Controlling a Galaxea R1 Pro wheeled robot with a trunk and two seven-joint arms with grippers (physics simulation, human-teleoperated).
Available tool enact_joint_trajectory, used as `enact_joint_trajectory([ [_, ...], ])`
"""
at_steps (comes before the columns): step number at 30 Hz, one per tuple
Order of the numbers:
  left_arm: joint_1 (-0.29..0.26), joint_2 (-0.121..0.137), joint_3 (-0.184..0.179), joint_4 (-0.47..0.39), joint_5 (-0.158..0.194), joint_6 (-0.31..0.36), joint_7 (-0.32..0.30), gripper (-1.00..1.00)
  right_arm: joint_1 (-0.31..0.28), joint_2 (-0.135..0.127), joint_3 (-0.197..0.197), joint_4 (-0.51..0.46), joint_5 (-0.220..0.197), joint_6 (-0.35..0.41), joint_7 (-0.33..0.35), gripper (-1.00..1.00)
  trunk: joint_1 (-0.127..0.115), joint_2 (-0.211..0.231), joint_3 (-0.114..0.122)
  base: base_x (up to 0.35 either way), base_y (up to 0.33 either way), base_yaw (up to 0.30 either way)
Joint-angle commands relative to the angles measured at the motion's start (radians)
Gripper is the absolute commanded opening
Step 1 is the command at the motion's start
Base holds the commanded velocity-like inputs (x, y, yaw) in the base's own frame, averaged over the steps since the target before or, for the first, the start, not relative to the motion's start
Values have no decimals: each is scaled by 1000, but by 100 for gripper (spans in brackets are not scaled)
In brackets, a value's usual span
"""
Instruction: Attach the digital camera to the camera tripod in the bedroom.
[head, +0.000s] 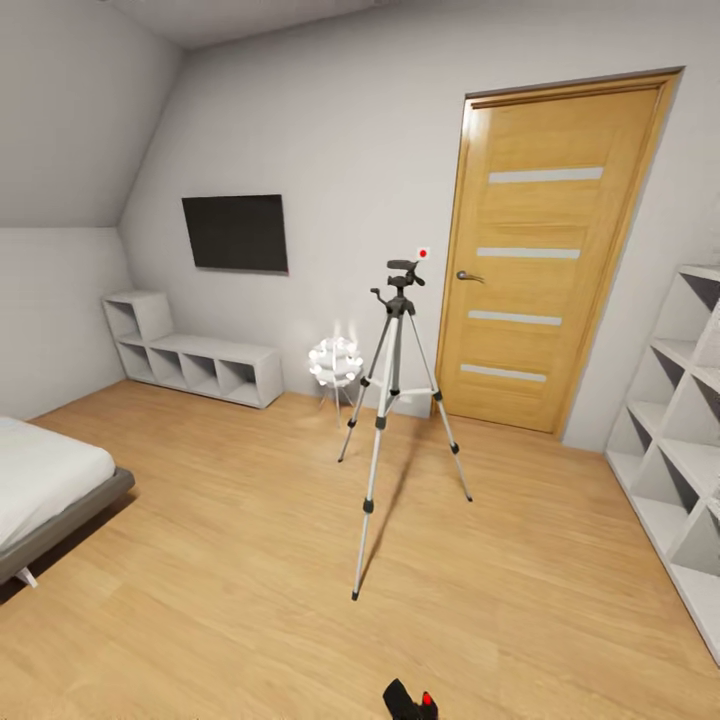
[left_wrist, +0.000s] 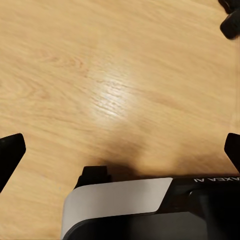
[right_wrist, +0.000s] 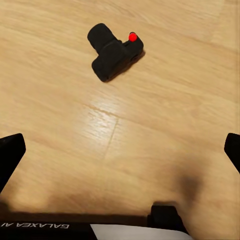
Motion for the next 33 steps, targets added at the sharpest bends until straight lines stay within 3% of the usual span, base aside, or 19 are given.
enact_joint_trajectory([
  [1,0,0,-1,-1,-1,-2,0,100,0,0,0,1,0,-3,0,100,0,0,-1,-28,-28,0],
  [33,0,1,-1,-1,-1,-1,0,100,0,0,-2,1,0,-3,0,100,0,0,-1,-61,-25,0],
])
